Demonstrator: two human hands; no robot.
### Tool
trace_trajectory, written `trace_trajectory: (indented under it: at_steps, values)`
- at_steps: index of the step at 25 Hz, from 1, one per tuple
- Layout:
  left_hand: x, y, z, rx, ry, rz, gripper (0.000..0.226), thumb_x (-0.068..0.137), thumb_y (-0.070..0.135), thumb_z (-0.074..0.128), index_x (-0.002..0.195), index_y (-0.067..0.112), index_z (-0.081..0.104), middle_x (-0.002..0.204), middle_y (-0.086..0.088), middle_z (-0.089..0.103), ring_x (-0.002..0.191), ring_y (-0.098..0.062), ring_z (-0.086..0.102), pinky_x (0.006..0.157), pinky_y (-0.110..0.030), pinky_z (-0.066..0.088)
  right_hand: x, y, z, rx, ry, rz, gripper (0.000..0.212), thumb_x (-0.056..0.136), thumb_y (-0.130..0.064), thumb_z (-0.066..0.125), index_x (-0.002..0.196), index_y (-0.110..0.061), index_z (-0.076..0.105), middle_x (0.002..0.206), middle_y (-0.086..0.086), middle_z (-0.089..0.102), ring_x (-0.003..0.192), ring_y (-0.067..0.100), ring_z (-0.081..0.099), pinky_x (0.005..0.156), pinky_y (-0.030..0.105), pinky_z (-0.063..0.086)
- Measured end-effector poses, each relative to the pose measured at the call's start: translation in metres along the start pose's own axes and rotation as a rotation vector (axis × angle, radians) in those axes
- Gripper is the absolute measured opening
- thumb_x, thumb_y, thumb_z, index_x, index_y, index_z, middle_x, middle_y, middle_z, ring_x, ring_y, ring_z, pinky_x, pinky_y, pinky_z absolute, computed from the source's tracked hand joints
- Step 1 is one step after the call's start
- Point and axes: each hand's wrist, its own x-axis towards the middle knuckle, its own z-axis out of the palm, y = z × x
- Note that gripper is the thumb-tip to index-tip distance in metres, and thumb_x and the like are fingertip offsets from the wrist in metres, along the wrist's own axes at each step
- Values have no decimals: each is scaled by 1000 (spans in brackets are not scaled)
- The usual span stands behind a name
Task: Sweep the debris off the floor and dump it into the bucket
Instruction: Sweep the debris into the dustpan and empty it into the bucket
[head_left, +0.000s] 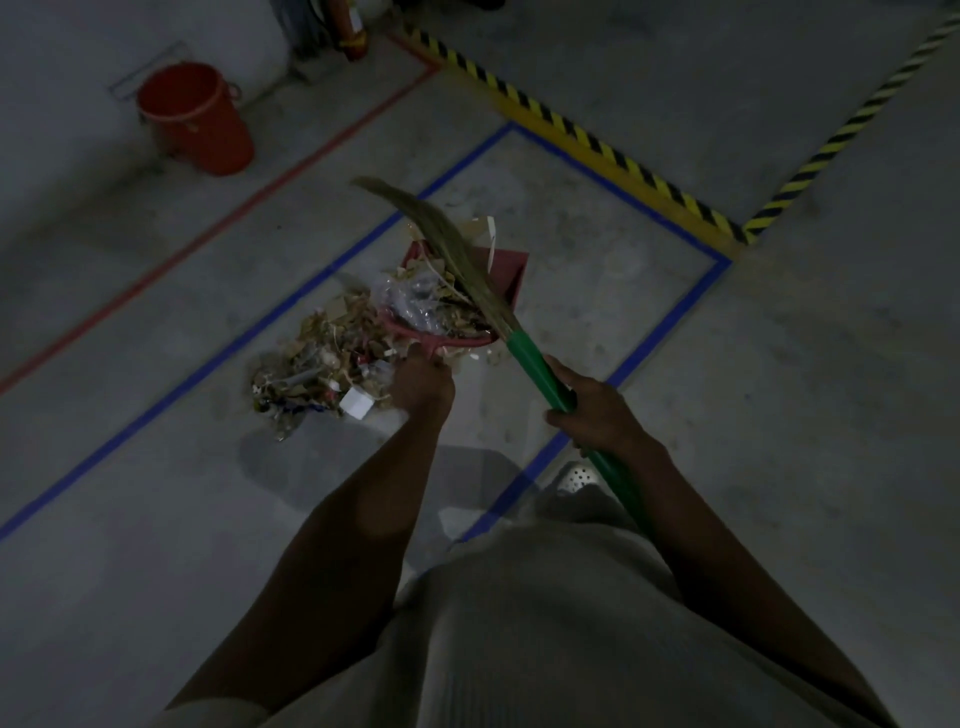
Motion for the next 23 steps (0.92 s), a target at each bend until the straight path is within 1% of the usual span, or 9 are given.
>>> trace_trajectory:
  at_steps: [2, 4, 6, 7, 9, 14, 18, 21, 23]
  values:
    - [12, 24, 8, -46, -30, -2, 38, 100, 29, 51, 129, 6, 57, 123, -19, 64, 115, -36, 60, 93, -42, 47, 19, 5, -20, -2, 1, -17, 90, 88, -19, 72, 157, -46, 21, 132, 8, 64, 72, 21, 71, 68, 36, 62]
    - [25, 51, 16, -100, -6, 0, 34, 100, 29, 51, 125, 10, 62, 120, -16, 66, 114, -35, 61, 93, -42, 48, 43, 10, -48, 6, 7, -27, 91, 86, -16, 72, 157, -45, 22, 134, 5, 62, 77, 25, 73, 69, 39, 63]
    - [37, 79, 24, -146, 23, 22, 29, 99, 28, 52, 120, 11, 65, 116, -14, 69, 111, -33, 63, 92, -41, 49, 65, 16, -77, 33, 15, -40, 92, 85, -14, 72, 157, -47, 24, 131, 4, 61, 70, 27, 73, 62, 44, 63]
    - [44, 93, 28, -165, 35, 36, 28, 99, 26, 52, 118, 11, 66, 114, -13, 69, 110, -32, 64, 92, -41, 49, 76, 19, -91, 32, 21, -51, 92, 85, -14, 72, 156, -47, 25, 129, 7, 63, 64, 27, 71, 58, 45, 62]
    - [59, 122, 35, -169, 54, 50, 27, 98, 24, 52, 117, 9, 65, 112, -15, 69, 108, -32, 64, 93, -41, 51, 97, 28, -116, 34, 26, -60, 92, 85, -15, 72, 155, -49, 25, 123, 10, 66, 56, 23, 70, 53, 44, 61]
    - [91, 179, 51, -127, 72, 70, 28, 100, 26, 50, 118, 8, 62, 108, -13, 68, 104, -31, 64, 92, -42, 51, 145, 49, -159, 51, 38, -67, 91, 84, -17, 71, 155, -50, 25, 101, 4, 69, 47, 14, 67, 48, 40, 60]
    - [132, 220, 72, -120, 94, 46, 27, 100, 28, 51, 116, 12, 64, 107, -10, 67, 102, -27, 63, 86, -34, 48, 199, 56, -182, 82, 29, -82, 91, 85, -16, 69, 156, -49, 22, 90, -1, 69, 47, 11, 65, 41, 28, 54]
    - [180, 255, 93, -124, 94, 53, 23, 97, 27, 55, 112, 12, 66, 106, -9, 69, 101, -25, 63, 82, -30, 43, 259, 61, -208, 23, 52, -100, 90, 86, -17, 69, 158, -45, 22, 94, 4, 71, 49, 6, 63, 46, 19, 51]
    - [221, 285, 109, -135, 81, 43, 24, 97, 25, 55, 113, 12, 67, 107, -9, 69, 103, -26, 64, 86, -34, 46, 304, 62, -232, 5, 47, -109, 89, 87, -17, 69, 159, -41, 22, 97, 8, 72, 50, 4, 61, 48, 18, 50]
